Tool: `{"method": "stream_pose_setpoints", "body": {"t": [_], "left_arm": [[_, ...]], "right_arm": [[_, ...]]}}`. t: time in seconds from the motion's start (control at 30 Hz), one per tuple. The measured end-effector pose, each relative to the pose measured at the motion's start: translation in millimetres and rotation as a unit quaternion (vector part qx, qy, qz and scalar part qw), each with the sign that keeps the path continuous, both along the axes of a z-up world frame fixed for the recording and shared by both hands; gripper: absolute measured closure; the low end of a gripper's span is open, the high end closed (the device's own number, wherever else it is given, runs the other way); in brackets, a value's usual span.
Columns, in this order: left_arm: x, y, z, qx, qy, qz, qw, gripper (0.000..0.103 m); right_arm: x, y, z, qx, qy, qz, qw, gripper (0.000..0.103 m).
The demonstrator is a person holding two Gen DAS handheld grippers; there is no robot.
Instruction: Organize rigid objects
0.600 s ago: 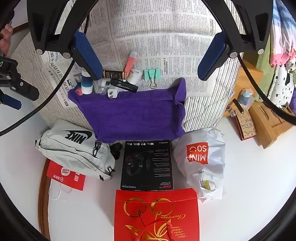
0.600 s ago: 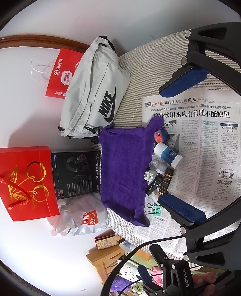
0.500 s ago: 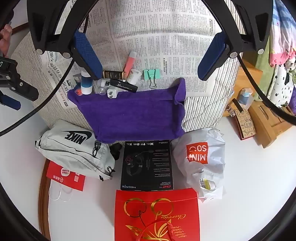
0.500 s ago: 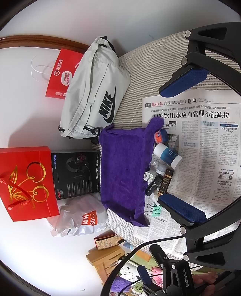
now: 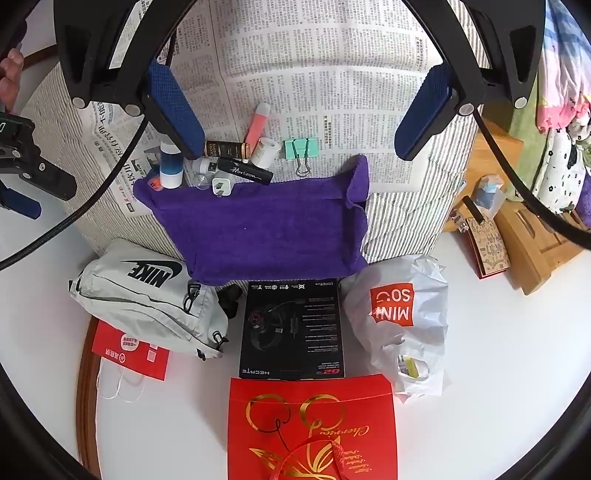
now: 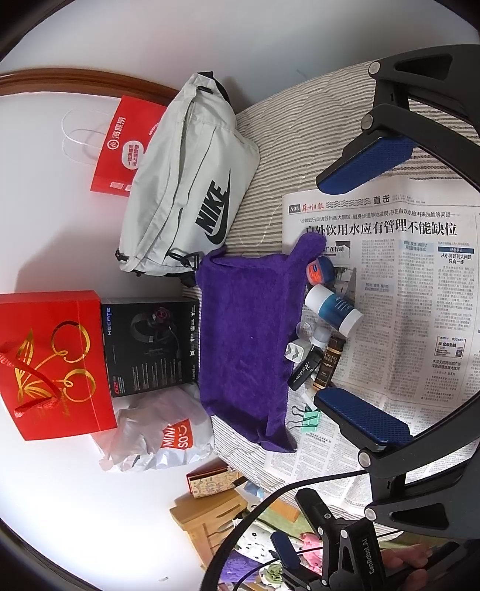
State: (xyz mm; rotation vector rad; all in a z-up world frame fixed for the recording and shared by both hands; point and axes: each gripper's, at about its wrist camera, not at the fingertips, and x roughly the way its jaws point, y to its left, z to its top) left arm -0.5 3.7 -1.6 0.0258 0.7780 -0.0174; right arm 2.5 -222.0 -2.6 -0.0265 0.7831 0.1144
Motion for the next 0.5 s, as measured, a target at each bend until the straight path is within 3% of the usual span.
{"method": "stream_pose_setpoints", "body": {"t": [0.5], "left_arm": [[1.8,3.1,-0.1,-0.003,0.006,-0.001,1.0000,0.000]], "right_arm": [[1.2,2.9,0.6,-0.004,0.000,0.003,1.000,0.000]]}}
